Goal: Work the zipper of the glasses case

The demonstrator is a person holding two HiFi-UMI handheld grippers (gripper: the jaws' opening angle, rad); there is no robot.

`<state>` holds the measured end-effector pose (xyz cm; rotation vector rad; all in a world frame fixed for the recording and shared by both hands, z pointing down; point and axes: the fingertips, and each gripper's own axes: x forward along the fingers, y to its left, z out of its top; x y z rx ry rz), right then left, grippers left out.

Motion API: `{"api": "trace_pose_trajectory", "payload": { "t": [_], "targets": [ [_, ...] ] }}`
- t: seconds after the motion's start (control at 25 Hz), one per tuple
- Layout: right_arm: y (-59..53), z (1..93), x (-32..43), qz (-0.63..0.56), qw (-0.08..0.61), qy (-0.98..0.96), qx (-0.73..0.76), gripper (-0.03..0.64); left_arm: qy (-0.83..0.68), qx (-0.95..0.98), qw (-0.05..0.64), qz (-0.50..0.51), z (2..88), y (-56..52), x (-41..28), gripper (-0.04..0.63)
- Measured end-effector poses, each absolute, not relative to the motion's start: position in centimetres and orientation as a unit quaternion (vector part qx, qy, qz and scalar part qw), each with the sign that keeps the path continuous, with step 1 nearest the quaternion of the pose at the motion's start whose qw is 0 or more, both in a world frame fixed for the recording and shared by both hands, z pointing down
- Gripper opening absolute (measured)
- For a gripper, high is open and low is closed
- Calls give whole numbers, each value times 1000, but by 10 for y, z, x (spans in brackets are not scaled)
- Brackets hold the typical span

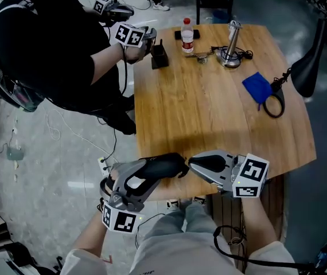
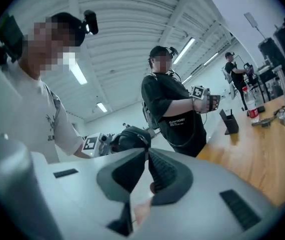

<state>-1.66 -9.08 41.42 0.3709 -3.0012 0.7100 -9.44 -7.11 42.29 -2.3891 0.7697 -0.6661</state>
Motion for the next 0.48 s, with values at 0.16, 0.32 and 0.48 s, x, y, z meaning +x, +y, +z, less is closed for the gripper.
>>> {"api": "trace_pose_trajectory", "payload": {
  "t": [0.16,0.32,0.48],
  "targets": [
    [-73,386,-14,245,-29,-967,68,84,278,-891,279,-224,397,-60,-90,249],
    [-65,373,-12,257,-57,-964,31,84,264,-904,269,-203,387,-50,-86,249],
    [-53,363,-12,271,-73,-960,-10,84,243,-920,248,-182,381,-40,-80,249]
  ]
}}
